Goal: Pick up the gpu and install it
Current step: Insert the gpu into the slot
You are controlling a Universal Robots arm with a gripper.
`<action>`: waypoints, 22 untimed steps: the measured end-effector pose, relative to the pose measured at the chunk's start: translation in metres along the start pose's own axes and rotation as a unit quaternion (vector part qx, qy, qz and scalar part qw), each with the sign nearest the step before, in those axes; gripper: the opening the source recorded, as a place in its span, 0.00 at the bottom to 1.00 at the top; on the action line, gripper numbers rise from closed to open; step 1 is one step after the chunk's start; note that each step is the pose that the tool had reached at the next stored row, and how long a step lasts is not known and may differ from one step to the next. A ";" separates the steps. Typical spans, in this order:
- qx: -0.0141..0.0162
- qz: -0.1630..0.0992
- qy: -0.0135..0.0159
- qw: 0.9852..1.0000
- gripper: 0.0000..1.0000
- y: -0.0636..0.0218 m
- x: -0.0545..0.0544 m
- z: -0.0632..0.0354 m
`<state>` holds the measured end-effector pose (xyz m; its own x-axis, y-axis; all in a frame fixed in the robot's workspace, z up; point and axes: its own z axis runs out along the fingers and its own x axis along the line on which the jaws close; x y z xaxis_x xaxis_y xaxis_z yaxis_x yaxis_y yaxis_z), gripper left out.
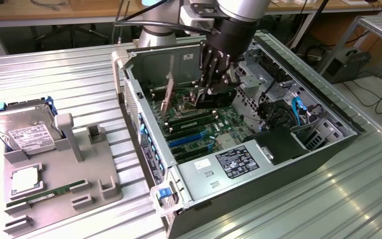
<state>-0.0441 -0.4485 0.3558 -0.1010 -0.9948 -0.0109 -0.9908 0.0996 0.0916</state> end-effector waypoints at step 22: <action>0.028 -0.032 0.001 0.999 0.26 0.0123 0.007 0.0192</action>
<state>-0.0587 -0.4538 0.3378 -0.0372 -0.9992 -0.0135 -0.9987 0.0368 0.0341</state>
